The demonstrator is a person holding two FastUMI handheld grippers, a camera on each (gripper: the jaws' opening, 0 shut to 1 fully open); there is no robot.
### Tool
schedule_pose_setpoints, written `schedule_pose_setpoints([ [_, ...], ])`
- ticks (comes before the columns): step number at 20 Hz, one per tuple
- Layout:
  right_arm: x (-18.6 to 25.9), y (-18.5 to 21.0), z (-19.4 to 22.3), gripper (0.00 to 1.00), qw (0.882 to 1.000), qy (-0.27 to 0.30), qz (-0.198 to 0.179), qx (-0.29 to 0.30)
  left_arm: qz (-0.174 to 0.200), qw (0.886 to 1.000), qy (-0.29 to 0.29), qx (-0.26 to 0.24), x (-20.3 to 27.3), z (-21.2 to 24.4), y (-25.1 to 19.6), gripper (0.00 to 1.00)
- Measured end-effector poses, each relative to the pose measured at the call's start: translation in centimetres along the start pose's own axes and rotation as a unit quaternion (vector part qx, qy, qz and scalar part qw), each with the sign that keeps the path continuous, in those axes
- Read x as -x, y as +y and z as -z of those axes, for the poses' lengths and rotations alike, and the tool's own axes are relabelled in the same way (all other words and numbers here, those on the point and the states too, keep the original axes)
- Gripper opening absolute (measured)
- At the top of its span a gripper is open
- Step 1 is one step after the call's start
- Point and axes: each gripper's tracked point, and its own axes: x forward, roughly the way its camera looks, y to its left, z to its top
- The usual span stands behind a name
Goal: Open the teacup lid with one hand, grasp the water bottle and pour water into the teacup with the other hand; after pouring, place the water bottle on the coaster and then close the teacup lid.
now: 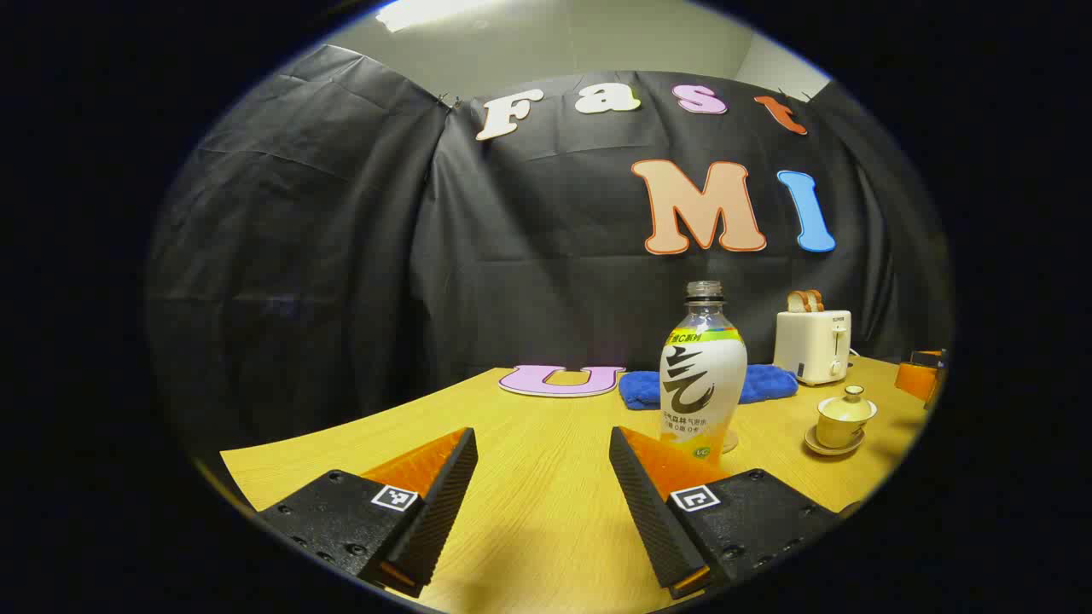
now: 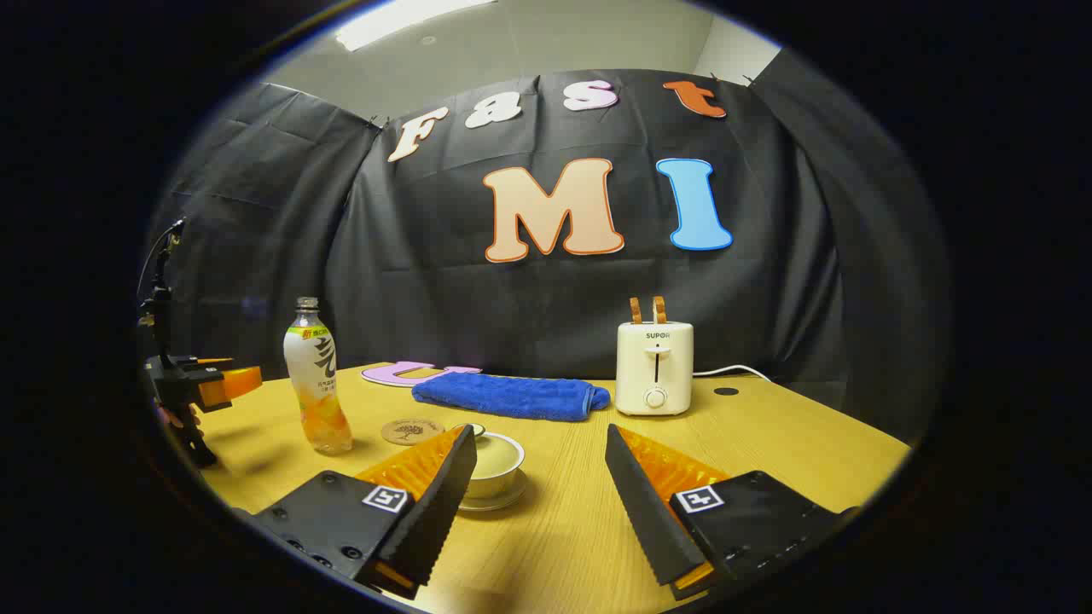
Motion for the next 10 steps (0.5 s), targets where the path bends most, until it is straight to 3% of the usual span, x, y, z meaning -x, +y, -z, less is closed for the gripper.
schedule_pose_setpoints([
  [6, 0.0, -0.02, -0.02, 0.94, 1.0, 0.0, 0.0, 0.0, -0.004, 1.0, 0.0, 0.0, 0.0, 0.06, 0.09, 0.91],
  [7, 0.0, -0.01, 0.03, 0.99, 1.0, 0.0, 0.0, 0.0, -0.004, 1.0, 0.0, 0.0, 0.01, 0.08, 0.08, 0.9],
  [9, 0.0, -0.03, 0.03, 0.94, 1.0, 0.0, 0.0, 0.0, -0.004, 1.0, 0.0, 0.0, 0.05, 0.06, 0.09, 0.91],
  [10, -0.01, -0.02, 0.01, 0.96, 1.0, 0.0, 0.0, 0.0, -0.003, 1.0, 0.0, 0.0, 0.06, -0.01, 0.06, 0.91],
])
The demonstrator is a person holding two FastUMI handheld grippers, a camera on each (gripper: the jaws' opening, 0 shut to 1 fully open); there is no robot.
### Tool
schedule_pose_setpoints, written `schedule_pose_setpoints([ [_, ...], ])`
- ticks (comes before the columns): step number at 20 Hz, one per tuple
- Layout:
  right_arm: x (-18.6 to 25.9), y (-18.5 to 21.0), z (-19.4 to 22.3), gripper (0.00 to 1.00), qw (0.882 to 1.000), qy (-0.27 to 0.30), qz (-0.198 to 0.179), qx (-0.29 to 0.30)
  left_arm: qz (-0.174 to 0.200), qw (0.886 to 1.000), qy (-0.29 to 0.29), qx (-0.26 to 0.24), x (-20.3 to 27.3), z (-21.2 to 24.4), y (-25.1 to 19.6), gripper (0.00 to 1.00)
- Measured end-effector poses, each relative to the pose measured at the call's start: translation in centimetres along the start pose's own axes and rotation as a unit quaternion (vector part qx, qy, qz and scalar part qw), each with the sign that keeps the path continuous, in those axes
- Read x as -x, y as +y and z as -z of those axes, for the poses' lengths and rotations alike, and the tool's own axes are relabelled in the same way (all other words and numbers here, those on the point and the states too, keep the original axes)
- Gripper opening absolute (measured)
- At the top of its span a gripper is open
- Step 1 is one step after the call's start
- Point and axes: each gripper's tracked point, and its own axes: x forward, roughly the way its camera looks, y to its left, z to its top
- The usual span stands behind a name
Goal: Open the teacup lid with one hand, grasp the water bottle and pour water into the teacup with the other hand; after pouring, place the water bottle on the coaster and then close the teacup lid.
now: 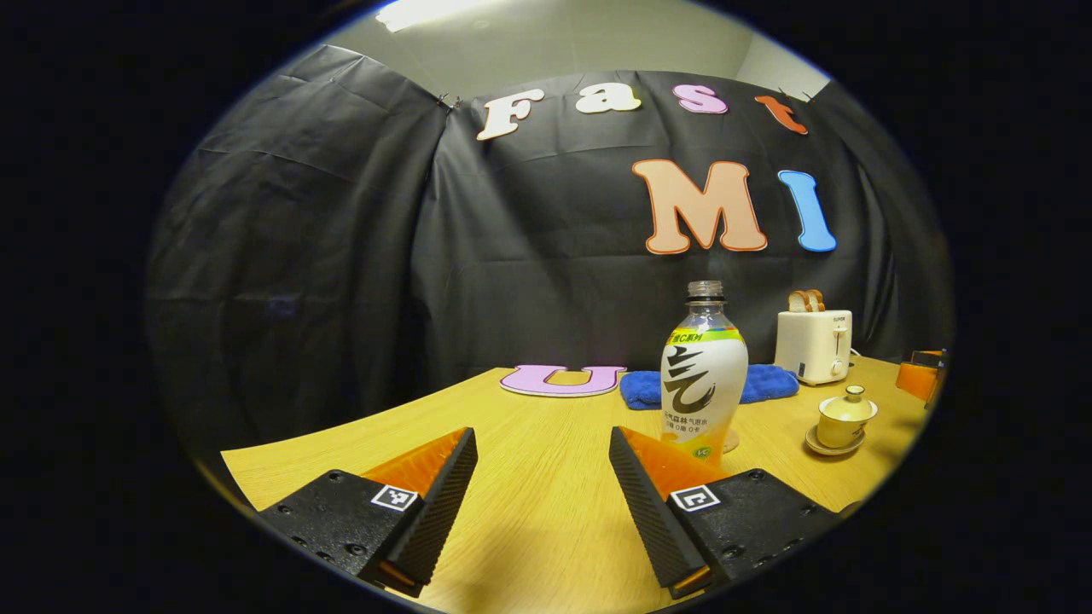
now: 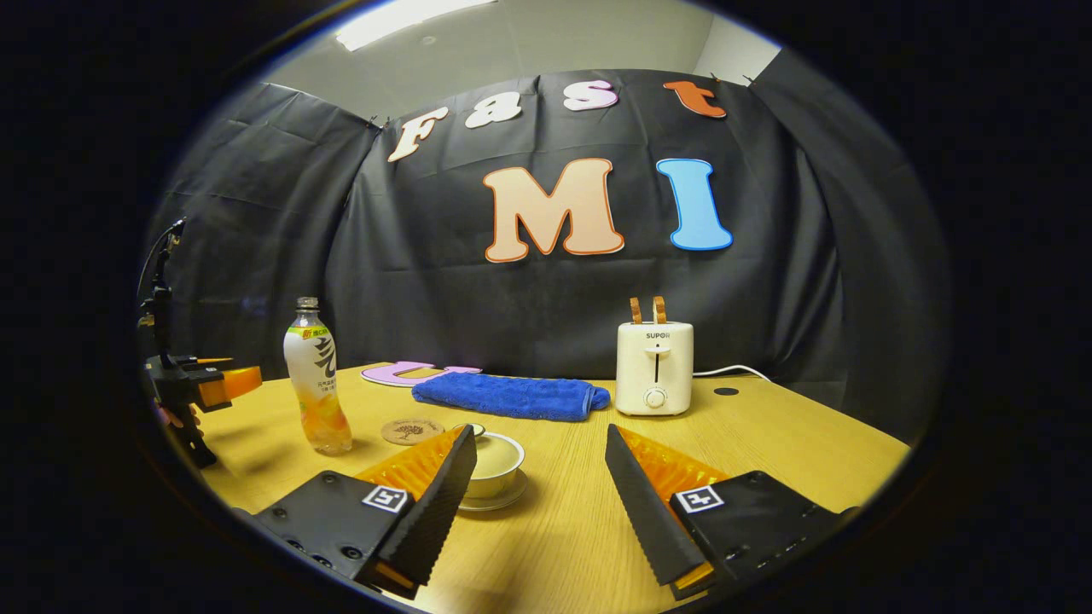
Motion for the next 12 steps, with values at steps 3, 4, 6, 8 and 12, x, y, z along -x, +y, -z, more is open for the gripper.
schedule_pose_setpoints([
  [3, 0.01, 0.08, -0.01, 0.96, 1.0, 0.0, -0.002, 0.0, 0.001, 1.0, 0.0, 0.0, 0.03, 0.06, 0.0, 0.91],
  [4, 0.03, 0.13, -0.05, 0.96, 1.0, 0.0, -0.004, 0.0, 0.001, 1.0, 0.0, 0.0, 0.04, 0.01, -0.04, 0.91],
  [6, 0.05, 0.13, -0.05, 0.97, 1.0, 0.0, -0.005, 0.0, 0.001, 1.0, 0.0, 0.0, 0.02, 0.0, 0.0, 0.91],
  [8, 0.01, 0.14, -0.05, 0.94, 1.0, 0.0, -0.006, 0.0, 0.001, 1.0, 0.0, 0.0, 0.06, -0.02, -0.03, 0.91],
  [12, 0.02, 0.16, 0.0, 0.94, 1.0, 0.0, -0.008, 0.0, 0.001, 1.0, 0.0, 0.0, 0.1, -0.04, 0.0, 0.91],
])
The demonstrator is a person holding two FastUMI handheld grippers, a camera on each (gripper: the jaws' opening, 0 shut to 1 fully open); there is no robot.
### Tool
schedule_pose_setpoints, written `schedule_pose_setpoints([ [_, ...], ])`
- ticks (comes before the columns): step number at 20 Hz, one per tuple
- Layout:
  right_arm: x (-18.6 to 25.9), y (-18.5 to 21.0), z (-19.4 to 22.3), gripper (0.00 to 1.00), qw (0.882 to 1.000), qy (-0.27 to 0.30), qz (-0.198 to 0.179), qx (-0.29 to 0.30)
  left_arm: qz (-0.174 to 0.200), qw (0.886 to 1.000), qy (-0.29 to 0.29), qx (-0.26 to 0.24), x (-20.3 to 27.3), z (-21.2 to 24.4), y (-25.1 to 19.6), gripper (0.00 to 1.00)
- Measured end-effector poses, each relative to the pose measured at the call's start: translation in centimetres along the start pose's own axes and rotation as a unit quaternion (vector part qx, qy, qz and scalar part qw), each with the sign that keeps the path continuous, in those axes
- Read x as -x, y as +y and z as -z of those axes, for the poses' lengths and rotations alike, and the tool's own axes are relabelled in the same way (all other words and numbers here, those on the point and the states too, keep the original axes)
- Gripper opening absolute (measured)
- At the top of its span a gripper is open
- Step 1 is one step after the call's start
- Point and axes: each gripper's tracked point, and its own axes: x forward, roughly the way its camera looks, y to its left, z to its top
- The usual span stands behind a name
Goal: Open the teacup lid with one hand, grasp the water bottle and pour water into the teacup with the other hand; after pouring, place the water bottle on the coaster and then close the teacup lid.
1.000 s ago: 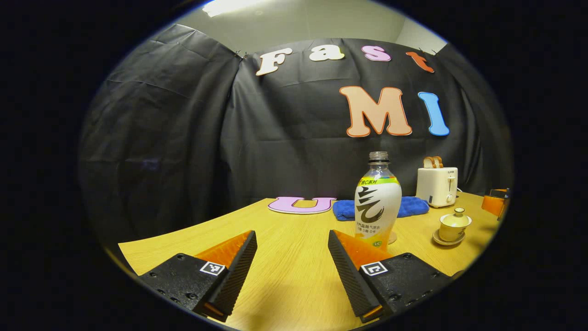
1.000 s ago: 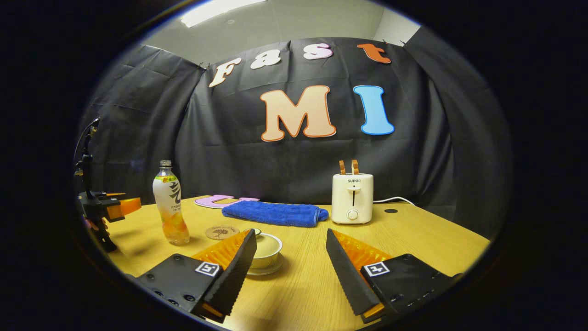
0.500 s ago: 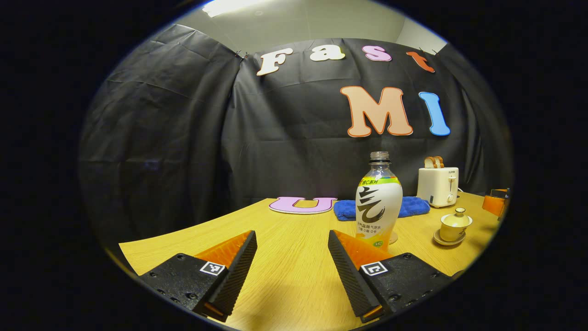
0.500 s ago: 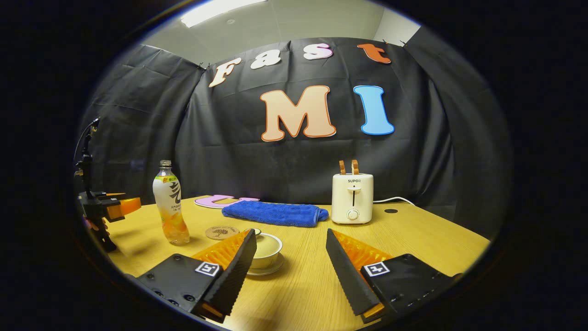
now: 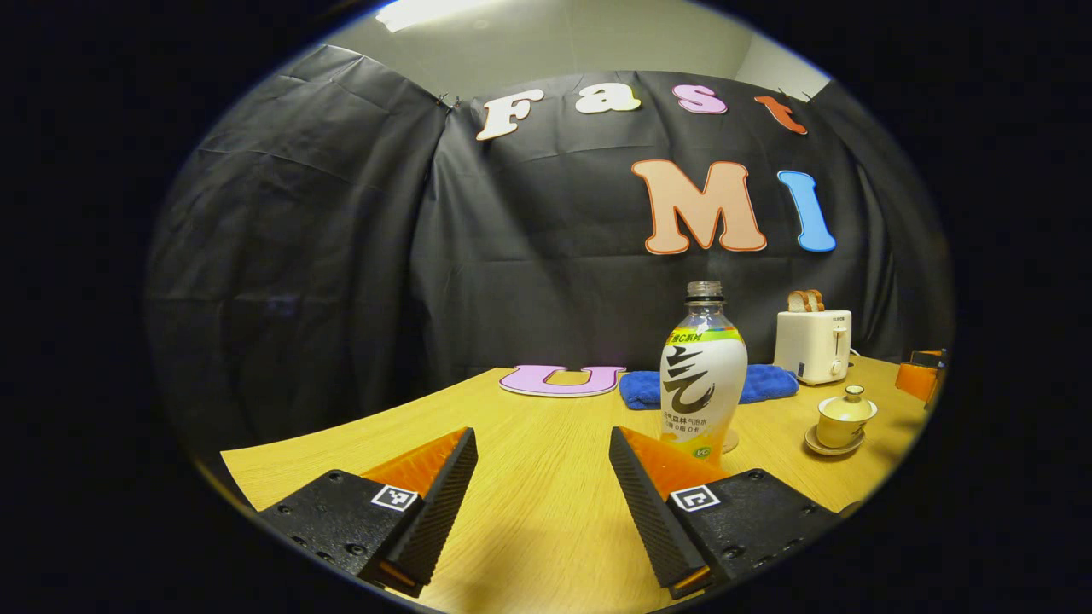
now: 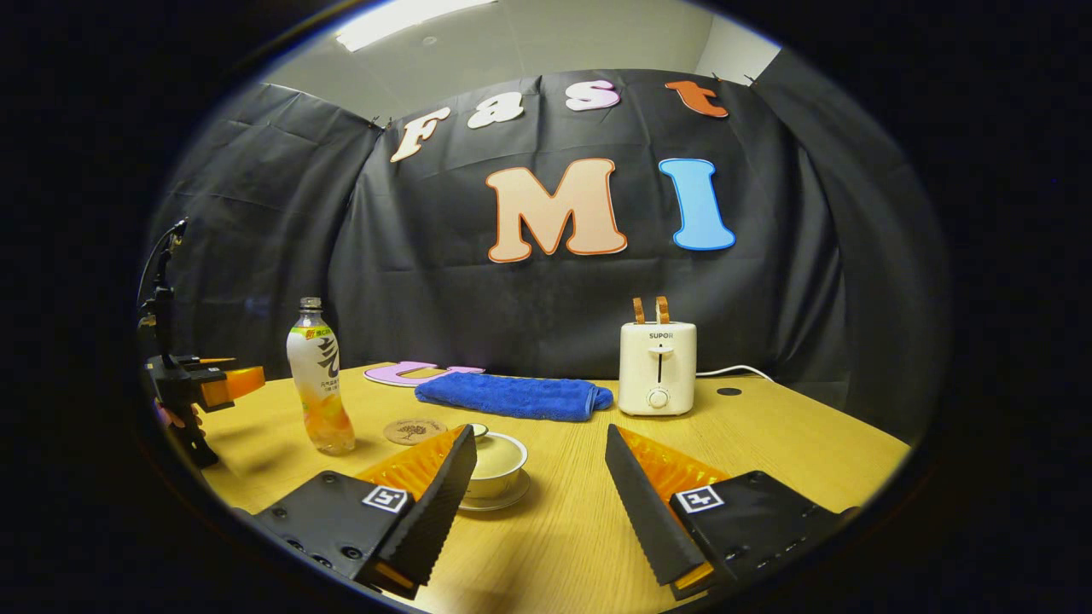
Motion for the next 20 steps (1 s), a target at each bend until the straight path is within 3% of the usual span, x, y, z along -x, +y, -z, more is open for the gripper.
schedule_pose_setpoints([
  [3, 0.1, 0.4, -0.1, 0.99, 1.0, 0.001, -0.014, -0.001, 0.0, 1.0, 0.0, -0.001, -0.1, 0.1, 0.0, 0.91],
  [4, -0.1, 0.7, -0.1, 0.94, 1.0, 0.002, -0.02, -0.001, 0.0, 1.0, 0.0, -0.001, 0.0, 0.0, 0.0, 0.91],
  [15, -3.5, 4.2, 0.1, 0.96, 0.997, 0.008, -0.075, -0.002, 0.003, 1.0, 0.0, -0.001, -0.1, 0.0, -0.2, 0.91],
  [20, -5.4, 5.3, 0.7, 0.96, 0.997, 0.024, -0.079, 0.001, 0.005, 1.0, 0.0, 0.0, -0.1, 0.0, -0.3, 0.91],
])
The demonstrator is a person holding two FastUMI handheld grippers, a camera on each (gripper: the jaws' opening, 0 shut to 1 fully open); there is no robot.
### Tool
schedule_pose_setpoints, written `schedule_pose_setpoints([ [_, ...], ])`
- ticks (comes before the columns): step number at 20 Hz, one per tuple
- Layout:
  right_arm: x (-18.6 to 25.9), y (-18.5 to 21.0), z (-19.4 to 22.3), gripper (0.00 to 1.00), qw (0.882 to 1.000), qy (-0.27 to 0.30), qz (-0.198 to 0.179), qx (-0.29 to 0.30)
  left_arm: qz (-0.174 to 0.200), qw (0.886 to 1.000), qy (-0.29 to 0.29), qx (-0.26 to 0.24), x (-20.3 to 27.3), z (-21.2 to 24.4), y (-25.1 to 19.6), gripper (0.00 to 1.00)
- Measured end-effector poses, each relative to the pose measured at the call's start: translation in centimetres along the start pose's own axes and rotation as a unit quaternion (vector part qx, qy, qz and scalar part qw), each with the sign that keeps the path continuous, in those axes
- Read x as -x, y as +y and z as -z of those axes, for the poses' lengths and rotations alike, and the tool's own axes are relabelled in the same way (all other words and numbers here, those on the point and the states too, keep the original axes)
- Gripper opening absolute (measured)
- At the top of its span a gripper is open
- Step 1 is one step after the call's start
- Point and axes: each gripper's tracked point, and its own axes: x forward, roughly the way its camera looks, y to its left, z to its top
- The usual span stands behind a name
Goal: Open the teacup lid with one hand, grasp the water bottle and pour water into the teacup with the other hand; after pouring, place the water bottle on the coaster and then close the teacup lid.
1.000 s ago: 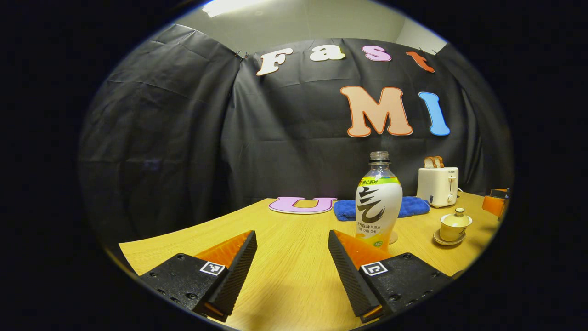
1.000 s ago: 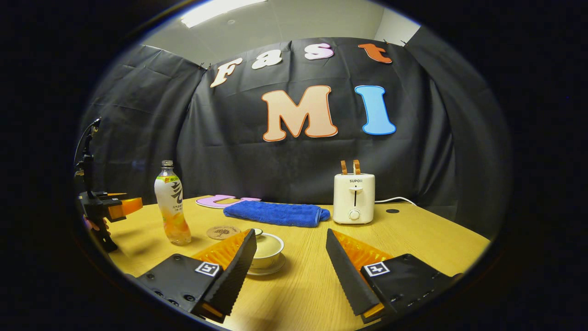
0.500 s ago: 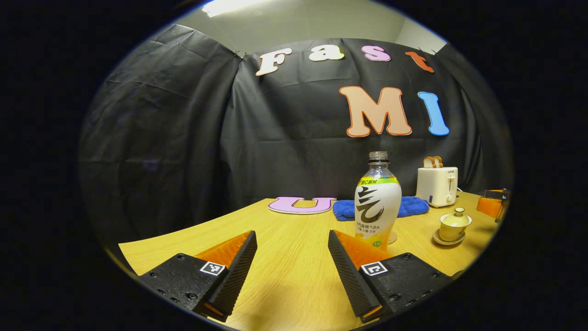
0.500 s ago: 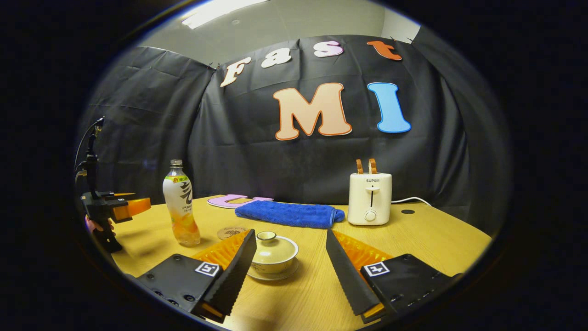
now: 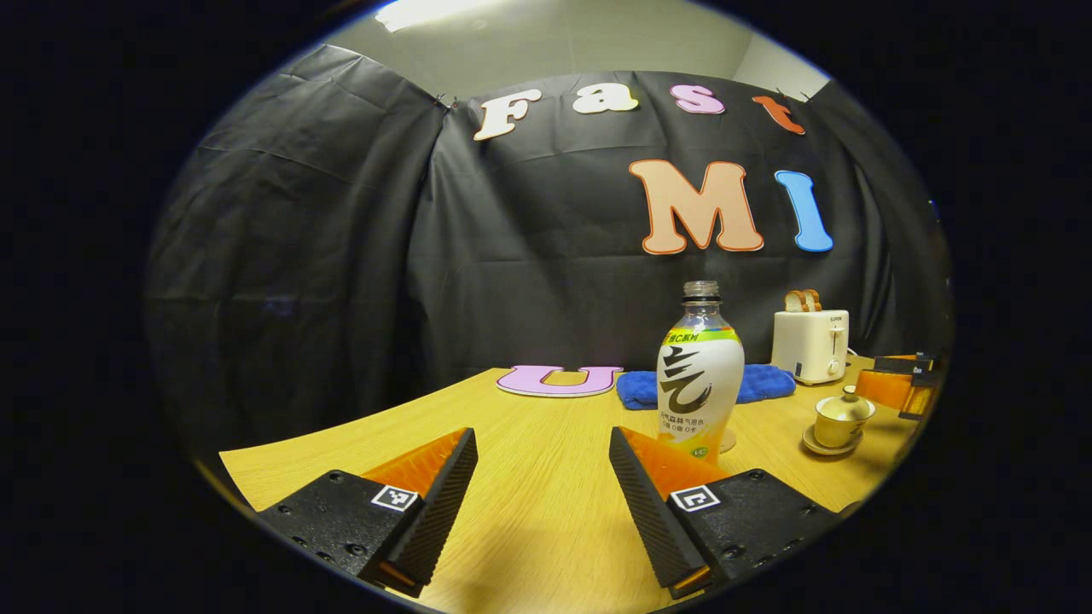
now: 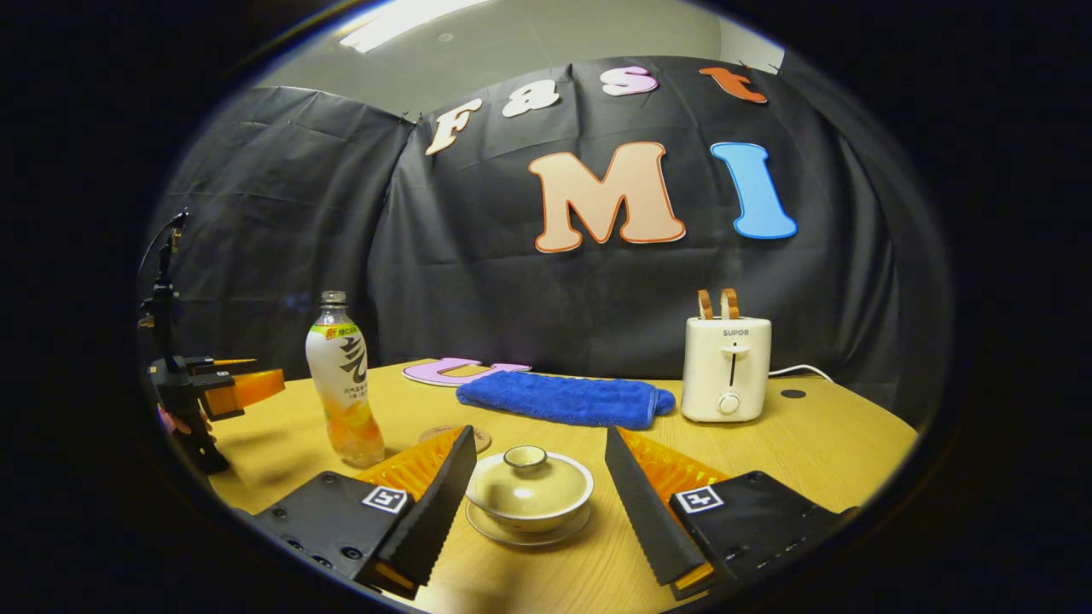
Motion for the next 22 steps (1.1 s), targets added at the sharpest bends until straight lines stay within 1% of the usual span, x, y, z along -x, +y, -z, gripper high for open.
schedule_pose_setpoints([
  [1, -0.3, 0.1, 0.3, 0.94, 1.0, 0.005, 0.002, 0.0, 0.0, 1.0, 0.0, 0.0, 0.0, 0.0, 0.0, 0.91],
  [5, -1.6, 0.6, 0.9, 0.94, 1.0, 0.027, 0.004, 0.01, 0.001, 1.0, 0.0, 0.0, 0.0, 0.0, 0.0, 0.91],
  [7, -2.0, 1.0, 1.3, 0.99, 0.999, 0.04, 0.003, 0.018, 0.002, 1.0, 0.0, 0.001, 0.0, 0.0, -0.1, 0.91],
  [11, -2.7, 1.0, 1.9, 0.71, 0.998, 0.063, 0.008, 0.025, 0.002, 1.0, 0.0, 0.001, -0.1, 0.0, -0.2, 0.91],
  [14, -3.2, 0.9, 2.0, 0.49, 0.997, 0.07, 0.009, 0.014, 0.002, 1.0, 0.0, 0.001, -0.1, 0.0, -0.2, 0.91],
  [15, -3.3, 0.9, 2.0, 0.35, 0.997, 0.069, 0.009, 0.015, 0.002, 1.0, 0.0, 0.001, -0.1, 0.1, -0.2, 0.91],
  [17, -3.4, 0.9, 2.0, 0.36, 0.997, 0.067, 0.01, 0.02, 0.002, 1.0, 0.0, 0.001, -0.1, 0.1, -0.2, 0.91],
  [18, -3.2, 1.0, 2.0, 0.32, 0.998, 0.067, 0.008, 0.02, 0.003, 1.0, 0.0, 0.001, -0.1, 0.1, -0.3, 0.91],
  [20, -3.2, 1.0, 1.9, 0.32, 0.998, 0.066, 0.004, 0.017, 0.003, 1.0, 0.0, 0.001, -0.1, 0.1, -0.2, 0.91],
  [21, -3.2, 1.0, 1.8, 0.3, 0.998, 0.065, 0.003, 0.016, 0.003, 1.0, 0.0, 0.001, -0.1, 0.0, -0.3, 0.91],
  [22, -3.1, 1.0, 1.7, 0.31, 0.998, 0.061, 0.002, 0.015, 0.003, 1.0, 0.0, 0.001, -0.1, 0.1, -0.3, 0.91],
])
